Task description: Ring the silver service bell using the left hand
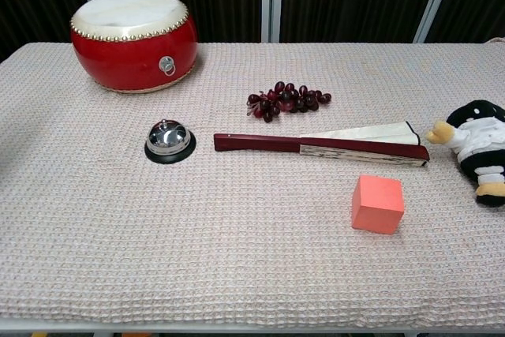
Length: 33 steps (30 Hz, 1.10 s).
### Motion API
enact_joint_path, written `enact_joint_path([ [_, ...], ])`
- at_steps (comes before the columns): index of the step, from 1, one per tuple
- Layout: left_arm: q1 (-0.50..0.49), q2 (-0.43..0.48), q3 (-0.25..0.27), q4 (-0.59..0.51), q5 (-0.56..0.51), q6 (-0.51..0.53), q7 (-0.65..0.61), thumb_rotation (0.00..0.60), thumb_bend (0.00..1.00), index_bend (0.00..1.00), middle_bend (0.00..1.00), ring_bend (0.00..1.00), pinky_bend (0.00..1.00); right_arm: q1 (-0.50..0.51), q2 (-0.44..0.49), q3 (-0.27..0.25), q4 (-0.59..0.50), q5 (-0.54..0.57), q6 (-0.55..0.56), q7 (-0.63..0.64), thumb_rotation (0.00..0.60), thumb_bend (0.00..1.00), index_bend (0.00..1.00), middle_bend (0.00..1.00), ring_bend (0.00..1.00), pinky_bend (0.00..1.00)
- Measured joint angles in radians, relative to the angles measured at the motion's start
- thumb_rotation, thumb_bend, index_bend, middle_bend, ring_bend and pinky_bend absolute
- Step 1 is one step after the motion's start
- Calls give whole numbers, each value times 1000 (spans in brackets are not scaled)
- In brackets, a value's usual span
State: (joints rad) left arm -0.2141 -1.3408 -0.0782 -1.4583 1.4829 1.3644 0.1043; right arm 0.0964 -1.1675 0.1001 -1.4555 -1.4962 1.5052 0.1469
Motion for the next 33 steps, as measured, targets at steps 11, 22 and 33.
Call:
enact_joint_path([
  [11, -127, -149, -15, 39, 18, -129, 10, 247, 0, 33, 0, 0, 0, 1, 7, 4, 16, 20, -20, 19, 600, 222, 0, 0, 0, 0],
  [22, -263, -361, -17, 255, 92, -193, -132, 265, 0, 27, 0, 0, 0, 7, -2, 9, 58, 51, -56, 51, 600, 222, 0, 0, 0, 0],
  [33, -359, -508, 0, 469, 114, -253, -246, 515, 0, 26, 0, 0, 0, 13, -11, 9, 82, 53, -73, 73, 600, 221, 0, 0, 0, 0],
])
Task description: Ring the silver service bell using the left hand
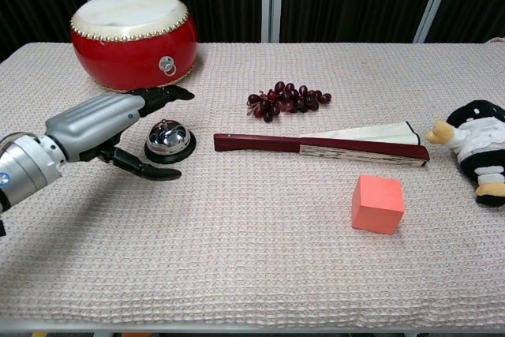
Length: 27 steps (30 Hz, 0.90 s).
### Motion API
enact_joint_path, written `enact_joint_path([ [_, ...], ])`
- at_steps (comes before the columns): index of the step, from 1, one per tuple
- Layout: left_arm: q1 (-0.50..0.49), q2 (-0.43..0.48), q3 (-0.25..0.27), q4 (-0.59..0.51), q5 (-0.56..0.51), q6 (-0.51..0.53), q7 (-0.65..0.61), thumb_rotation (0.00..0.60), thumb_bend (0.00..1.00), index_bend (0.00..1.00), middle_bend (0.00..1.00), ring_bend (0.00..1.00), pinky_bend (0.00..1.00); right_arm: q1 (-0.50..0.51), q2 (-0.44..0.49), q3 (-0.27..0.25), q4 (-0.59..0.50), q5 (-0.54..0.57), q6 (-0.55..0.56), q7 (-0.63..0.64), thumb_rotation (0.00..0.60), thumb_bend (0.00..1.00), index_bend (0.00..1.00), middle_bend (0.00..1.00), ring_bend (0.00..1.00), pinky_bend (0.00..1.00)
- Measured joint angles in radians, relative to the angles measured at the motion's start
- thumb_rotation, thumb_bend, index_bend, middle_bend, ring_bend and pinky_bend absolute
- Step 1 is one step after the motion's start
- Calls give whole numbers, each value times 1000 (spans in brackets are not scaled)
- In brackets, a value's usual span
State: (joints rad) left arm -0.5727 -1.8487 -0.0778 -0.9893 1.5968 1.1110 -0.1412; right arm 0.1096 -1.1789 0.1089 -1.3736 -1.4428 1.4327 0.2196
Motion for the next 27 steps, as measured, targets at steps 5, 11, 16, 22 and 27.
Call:
enact_joint_path([
  [5, -32, -40, -5, 67, -11, -18, -32, 600, 0, 24, 0, 0, 0, -1, -1, 0, 0, 2, 0, -3, 600, 221, 0, 0, 0, 0],
  [11, -57, -76, -9, 115, -17, -19, -92, 410, 0, 17, 0, 0, 0, -3, 4, 3, -6, 6, 3, -7, 600, 219, 0, 0, 0, 0],
  [16, -68, -89, -2, 132, -21, -21, -147, 325, 0, 16, 0, 0, 0, -2, 3, 4, -7, 9, -1, -8, 600, 209, 0, 0, 0, 0],
  [22, -70, -104, 5, 165, -31, -12, -163, 193, 0, 18, 0, 0, 0, 1, 0, 4, 0, 14, -12, -4, 600, 196, 0, 0, 0, 0],
  [27, -73, -125, 21, 210, -20, -1, -165, 127, 0, 19, 0, 0, 0, 3, -1, 6, 3, 17, -16, 0, 600, 181, 0, 0, 0, 0],
])
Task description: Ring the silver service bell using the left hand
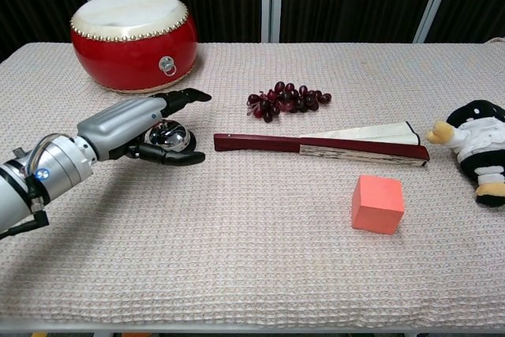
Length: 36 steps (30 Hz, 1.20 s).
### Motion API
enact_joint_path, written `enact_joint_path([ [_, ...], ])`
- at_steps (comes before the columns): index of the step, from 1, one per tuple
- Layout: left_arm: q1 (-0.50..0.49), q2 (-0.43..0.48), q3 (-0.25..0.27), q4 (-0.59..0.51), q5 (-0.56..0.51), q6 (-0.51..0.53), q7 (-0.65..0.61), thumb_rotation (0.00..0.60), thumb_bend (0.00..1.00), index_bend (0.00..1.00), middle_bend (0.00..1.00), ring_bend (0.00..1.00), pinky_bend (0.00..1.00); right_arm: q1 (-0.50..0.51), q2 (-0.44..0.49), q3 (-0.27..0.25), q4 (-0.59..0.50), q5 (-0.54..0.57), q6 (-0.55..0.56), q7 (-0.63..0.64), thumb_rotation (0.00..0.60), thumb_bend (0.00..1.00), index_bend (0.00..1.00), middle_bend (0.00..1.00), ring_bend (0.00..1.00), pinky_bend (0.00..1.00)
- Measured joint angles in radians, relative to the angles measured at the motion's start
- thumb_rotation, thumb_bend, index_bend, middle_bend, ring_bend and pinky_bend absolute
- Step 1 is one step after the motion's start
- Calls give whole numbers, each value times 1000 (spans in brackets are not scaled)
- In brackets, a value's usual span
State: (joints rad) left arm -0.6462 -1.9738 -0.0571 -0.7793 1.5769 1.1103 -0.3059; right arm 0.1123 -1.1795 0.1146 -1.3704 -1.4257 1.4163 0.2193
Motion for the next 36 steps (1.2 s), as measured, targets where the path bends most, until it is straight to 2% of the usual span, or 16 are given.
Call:
enact_joint_path([
  [13, -6, -40, 47, 80, -3, -63, 37, 127, 0, 20, 0, 0, 0, -1, 2, 2, 3, 3, 0, 8, 600, 165, 0, 0, 0, 0],
  [21, -19, -34, 20, 66, -1, 5, 39, 122, 0, 20, 0, 0, 0, -3, 1, 2, 6, 2, 2, 12, 600, 164, 0, 0, 0, 0],
  [29, -5, -22, 54, 50, -14, -62, 67, 124, 0, 20, 0, 0, 0, -1, -1, 1, 4, 1, 0, 2, 600, 164, 0, 0, 0, 0],
  [36, -18, -5, 24, 15, -16, -16, 74, 123, 0, 19, 0, 0, 0, -3, 0, 1, 3, 1, 2, 5, 600, 165, 0, 0, 0, 0],
])
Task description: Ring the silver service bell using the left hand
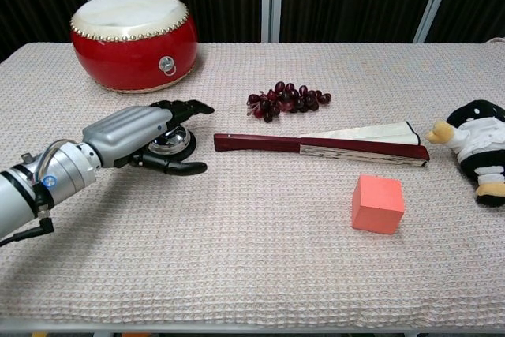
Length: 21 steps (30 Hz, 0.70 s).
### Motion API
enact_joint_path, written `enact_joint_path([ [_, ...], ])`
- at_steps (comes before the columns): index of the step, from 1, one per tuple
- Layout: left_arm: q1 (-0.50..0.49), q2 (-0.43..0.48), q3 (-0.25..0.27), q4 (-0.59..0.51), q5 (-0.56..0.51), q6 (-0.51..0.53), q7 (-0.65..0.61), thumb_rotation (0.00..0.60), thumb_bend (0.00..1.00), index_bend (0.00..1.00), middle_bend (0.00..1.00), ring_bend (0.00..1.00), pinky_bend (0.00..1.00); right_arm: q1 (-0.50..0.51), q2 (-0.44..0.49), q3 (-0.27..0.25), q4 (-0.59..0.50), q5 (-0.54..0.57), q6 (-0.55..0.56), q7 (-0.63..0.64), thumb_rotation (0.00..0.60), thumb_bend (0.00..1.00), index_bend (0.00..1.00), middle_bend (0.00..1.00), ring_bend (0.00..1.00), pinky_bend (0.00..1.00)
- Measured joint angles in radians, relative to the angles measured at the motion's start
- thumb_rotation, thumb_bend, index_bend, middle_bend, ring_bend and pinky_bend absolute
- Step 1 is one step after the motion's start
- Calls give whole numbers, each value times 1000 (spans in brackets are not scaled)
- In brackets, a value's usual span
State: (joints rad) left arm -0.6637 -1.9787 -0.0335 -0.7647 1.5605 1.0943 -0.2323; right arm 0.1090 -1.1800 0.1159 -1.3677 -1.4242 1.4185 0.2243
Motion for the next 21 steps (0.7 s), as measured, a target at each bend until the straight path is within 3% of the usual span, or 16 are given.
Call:
enact_joint_path([
  [9, 23, -1, 36, 8, -6, -39, 25, 124, 0, 19, 0, 0, 0, 1, -2, 0, 2, 0, -1, -2, 600, 165, 0, 0, 0, 0],
  [16, 9, 31, -33, -37, -13, 60, 35, 123, 0, 19, 0, 0, 0, -2, 0, -4, -7, -17, 14, -9, 600, 167, 0, 0, 0, 0],
  [21, 51, 142, -64, -157, -39, 141, 99, 122, 0, 20, 0, 0, 0, 0, -7, -17, -12, -45, 19, -20, 600, 167, 0, 0, 0, 0],
])
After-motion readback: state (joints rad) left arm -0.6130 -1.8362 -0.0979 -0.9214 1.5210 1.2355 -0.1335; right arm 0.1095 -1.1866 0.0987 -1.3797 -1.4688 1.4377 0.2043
